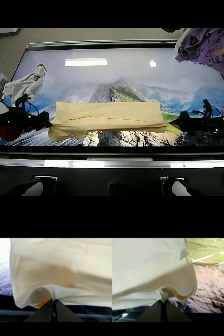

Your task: Fold the clothes and pants, and hang the long-sleeved shirts on hangers.

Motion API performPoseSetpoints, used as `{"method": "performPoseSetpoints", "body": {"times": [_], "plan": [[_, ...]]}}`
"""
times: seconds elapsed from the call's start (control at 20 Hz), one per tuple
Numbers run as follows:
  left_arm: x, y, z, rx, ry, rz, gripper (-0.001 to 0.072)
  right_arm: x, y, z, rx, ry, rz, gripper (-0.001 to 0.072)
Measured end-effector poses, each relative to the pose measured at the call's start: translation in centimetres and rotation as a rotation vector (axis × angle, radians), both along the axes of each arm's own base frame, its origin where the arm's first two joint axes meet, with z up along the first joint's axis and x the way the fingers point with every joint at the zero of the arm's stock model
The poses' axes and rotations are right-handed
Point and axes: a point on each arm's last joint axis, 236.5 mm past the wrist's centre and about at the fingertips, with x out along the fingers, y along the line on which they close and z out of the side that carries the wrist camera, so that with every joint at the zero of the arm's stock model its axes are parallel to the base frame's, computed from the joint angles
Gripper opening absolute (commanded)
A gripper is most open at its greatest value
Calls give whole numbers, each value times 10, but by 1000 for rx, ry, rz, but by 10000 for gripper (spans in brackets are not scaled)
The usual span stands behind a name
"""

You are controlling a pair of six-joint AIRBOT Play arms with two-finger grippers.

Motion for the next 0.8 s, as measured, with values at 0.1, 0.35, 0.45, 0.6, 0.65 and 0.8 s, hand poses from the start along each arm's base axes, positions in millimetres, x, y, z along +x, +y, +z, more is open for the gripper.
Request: {"method": "performPoseSetpoints", "body": {"times": [0.1,0.35,0.45,0.6,0.65,0.8], "plan": [[24,2,-7,1,-2,-37,16,16,-2,-9,3,-2,12,28],[82,1,-26,8,-7,-114,16,68,5,-31,-100,4,99,29],[105,2,-33,13,-14,-132,16,86,10,-40,-144,16,134,29],[132,0,-44,15,-20,-155,16,105,20,-55,-182,43,171,29],[139,0,-48,15,-19,-163,16,109,22,-60,-188,51,174,29],[154,-3,-61,11,-10,-179,17,113,22,-73,-215,86,175,29]]}}
